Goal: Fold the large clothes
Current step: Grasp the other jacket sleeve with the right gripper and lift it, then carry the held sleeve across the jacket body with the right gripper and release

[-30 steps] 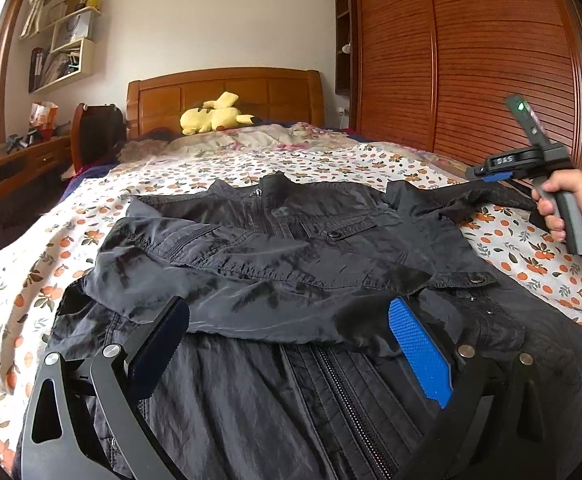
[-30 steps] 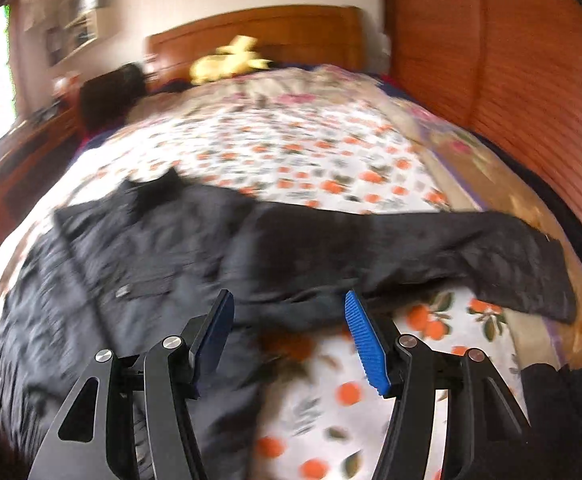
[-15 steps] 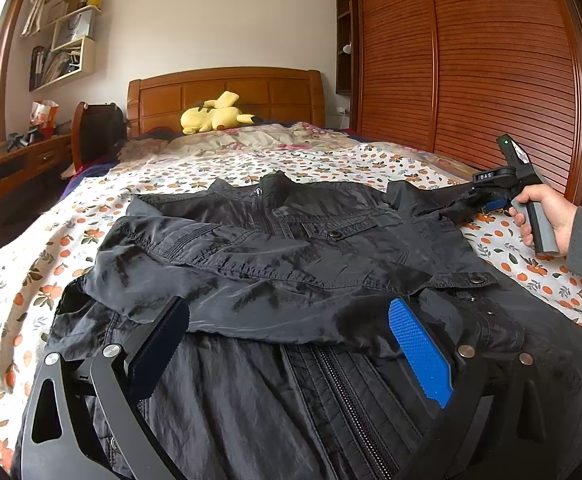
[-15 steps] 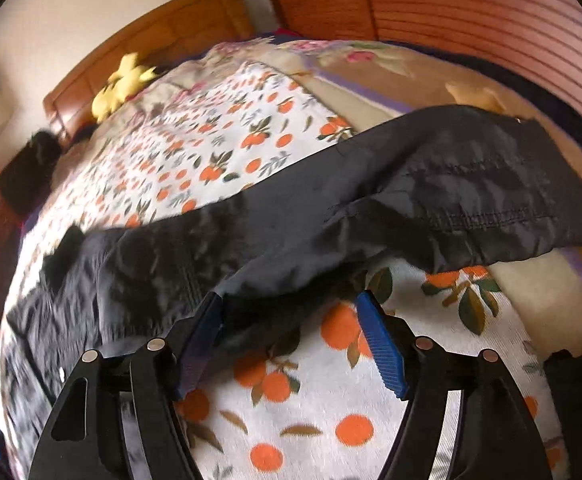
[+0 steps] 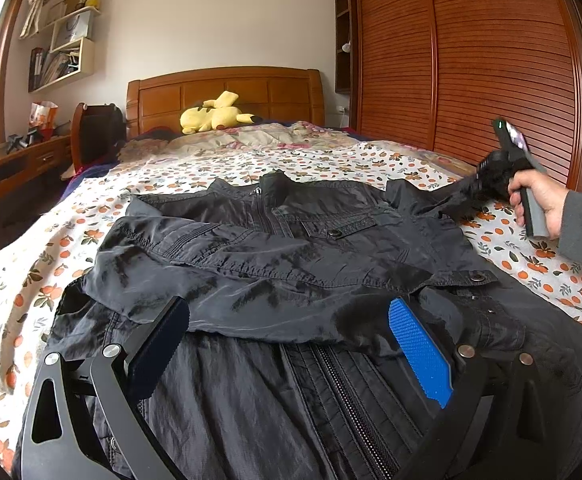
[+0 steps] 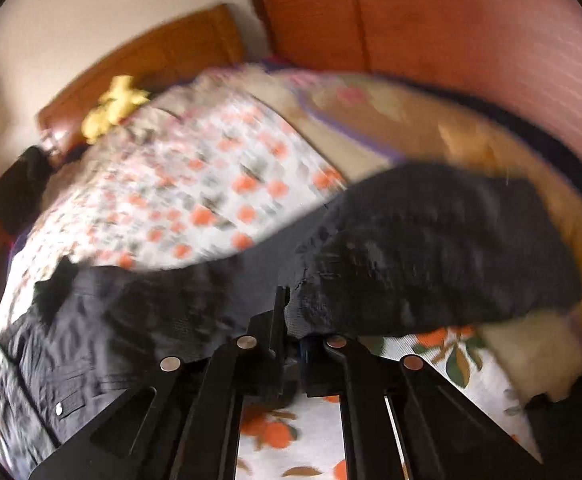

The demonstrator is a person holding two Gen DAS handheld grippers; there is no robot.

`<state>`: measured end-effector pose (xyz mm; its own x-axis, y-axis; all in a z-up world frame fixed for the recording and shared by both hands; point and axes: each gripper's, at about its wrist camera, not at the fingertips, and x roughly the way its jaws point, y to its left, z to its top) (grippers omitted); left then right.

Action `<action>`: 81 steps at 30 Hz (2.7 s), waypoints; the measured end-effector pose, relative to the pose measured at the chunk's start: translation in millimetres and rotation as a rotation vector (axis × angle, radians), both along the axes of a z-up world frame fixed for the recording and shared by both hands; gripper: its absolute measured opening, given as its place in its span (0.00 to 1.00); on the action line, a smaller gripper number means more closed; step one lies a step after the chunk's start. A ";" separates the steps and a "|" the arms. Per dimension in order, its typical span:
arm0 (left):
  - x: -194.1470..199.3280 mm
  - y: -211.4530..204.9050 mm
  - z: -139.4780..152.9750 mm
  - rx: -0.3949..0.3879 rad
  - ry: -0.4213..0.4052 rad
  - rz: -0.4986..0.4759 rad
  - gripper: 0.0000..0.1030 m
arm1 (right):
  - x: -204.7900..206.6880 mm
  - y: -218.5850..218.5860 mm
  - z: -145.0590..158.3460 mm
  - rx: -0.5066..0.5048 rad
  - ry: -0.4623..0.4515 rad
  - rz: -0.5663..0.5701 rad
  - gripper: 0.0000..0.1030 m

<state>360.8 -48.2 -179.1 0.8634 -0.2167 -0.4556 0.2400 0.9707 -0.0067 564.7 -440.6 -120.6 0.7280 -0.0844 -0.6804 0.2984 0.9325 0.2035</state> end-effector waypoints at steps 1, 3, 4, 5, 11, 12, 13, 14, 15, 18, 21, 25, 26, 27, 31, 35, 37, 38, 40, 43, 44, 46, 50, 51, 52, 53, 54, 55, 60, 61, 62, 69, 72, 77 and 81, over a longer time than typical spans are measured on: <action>0.0 0.2 -0.3 0.001 0.000 0.000 0.98 | -4.4 15.3 13.4 -0.025 -0.025 0.049 0.04; -0.1 0.1 -0.2 0.001 0.000 0.000 0.98 | -13.0 42.9 31.9 -0.055 -0.054 0.143 0.04; 0.1 -0.6 -0.1 0.001 0.001 0.000 0.98 | -15.7 54.0 38.5 -0.062 -0.063 0.181 0.04; 0.1 -0.7 -0.2 0.001 0.001 0.000 0.98 | -21.5 68.4 45.5 -0.069 -0.074 0.226 0.04; -0.1 0.2 -0.7 0.004 0.003 -0.001 0.98 | -54.3 149.6 63.7 -0.091 -0.090 0.455 0.04; 0.0 -0.5 -0.5 0.004 0.003 -0.001 0.98 | -56.7 157.4 62.9 -0.089 -0.085 0.475 0.04; -0.1 -0.3 -0.4 0.004 0.003 -0.001 0.98 | -60.5 167.6 60.2 -0.091 -0.076 0.499 0.04; 0.0 -0.5 -0.3 0.003 0.003 -0.001 0.98 | -64.7 175.9 56.5 -0.095 -0.066 0.516 0.04; -0.1 0.3 -0.4 0.004 0.003 -0.001 0.98 | -66.1 182.1 53.6 -0.099 -0.056 0.529 0.04; 0.0 -0.4 -0.5 0.004 0.003 -0.001 0.98 | -70.1 202.1 37.1 -0.116 0.002 0.571 0.05; -0.1 0.5 -0.6 0.005 0.003 -0.001 0.98 | -81.5 210.7 23.3 -0.128 0.037 0.591 0.09; 0.1 -0.1 -0.5 0.005 0.004 -0.001 0.98 | -98.5 215.3 14.3 -0.126 0.060 0.604 0.35; 0.1 -0.5 -0.5 0.005 0.004 -0.001 0.98 | -102.6 214.9 14.0 -0.121 0.064 0.607 0.39; 0.1 -0.6 -0.5 0.005 0.004 -0.001 0.98 | -105.6 215.5 13.3 -0.120 0.067 0.611 0.40; 0.1 -0.7 -0.5 0.006 0.004 -0.001 0.98 | -125.6 219.2 15.6 -0.138 0.080 0.646 0.40; 0.4 -0.8 -0.3 0.006 0.005 -0.001 0.98 | -140.1 212.1 31.7 -0.173 0.034 0.631 0.45; 0.3 -0.7 -0.4 0.007 0.005 -0.001 0.98 | -140.1 204.0 40.8 -0.195 0.004 0.599 0.57; 0.4 -1.0 -0.3 0.007 0.005 -0.001 0.98 | -137.8 197.8 45.5 -0.201 -0.008 0.577 0.57; 0.5 -1.0 -0.3 0.007 0.005 -0.001 0.98 | -131.3 185.3 52.7 -0.196 -0.024 0.540 0.57; 0.5 -1.2 -0.3 0.007 0.006 -0.001 0.98 | -118.3 167.2 59.4 -0.211 -0.044 0.472 0.57; 0.5 -0.6 -0.4 0.007 0.006 -0.001 0.98 | -113.6 161.1 59.3 -0.213 -0.048 0.452 0.57; 0.5 -1.2 -0.3 0.007 0.006 -0.001 0.98 | -101.5 148.7 54.7 -0.209 -0.037 0.409 0.59; 0.7 -1.7 -0.3 0.008 0.006 -0.001 0.98 | -76.5 125.7 31.8 -0.195 0.017 0.333 0.59; 0.6 -1.4 -0.5 0.009 0.007 -0.001 0.98 | -72.9 120.4 26.5 -0.188 0.028 0.318 0.59; 0.6 -1.3 -0.6 0.009 0.007 -0.001 0.98 | -68.0 115.4 18.9 -0.171 0.043 0.301 0.59; 0.6 -1.4 -0.5 0.009 0.007 -0.001 0.98 | -62.0 109.7 10.3 -0.150 0.061 0.285 0.59; 0.7 -1.5 -0.6 0.009 0.007 -0.001 0.98 | -57.0 105.3 2.5 -0.133 0.079 0.272 0.59; 0.7 -1.4 -0.6 0.009 0.007 -0.001 0.98 | -53.4 103.1 -3.4 -0.120 0.093 0.265 0.59; 0.6 -1.1 -1.5 0.011 0.009 -0.001 0.98 | -42.1 102.6 -30.5 -0.071 0.150 0.253 0.67; 0.4 -0.6 -1.6 0.011 0.009 -0.001 0.98 | -41.1 105.1 -33.7 -0.070 0.158 0.253 0.68; 0.6 -1.2 -1.4 0.011 0.009 -0.001 0.98 | -39.2 107.1 -37.2 -0.074 0.171 0.252 0.69; 0.6 -0.6 -2.6 0.012 0.010 -0.001 0.98 | -30.6 107.2 -63.5 -0.040 0.241 0.228 0.80; 0.6 -0.9 -2.5 0.013 0.010 -0.001 0.98 | -31.9 104.2 -73.6 -0.002 0.260 0.227 0.80; 0.1 -0.9 -1.7 0.016 0.005 0.004 0.98 | -36.8 105.5 -72.4 0.022 0.263 0.246 0.61; -1.5 1.1 4.1 0.031 0.000 0.014 0.98 | -47.2 121.0 -52.2 -0.035 0.237 0.299 0.20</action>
<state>359.3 -47.0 -175.0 0.8662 -0.1905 -0.4619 0.2266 0.9737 0.0234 517.5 -319.6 -172.9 0.5466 0.0817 -0.8334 0.0473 0.9906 0.1282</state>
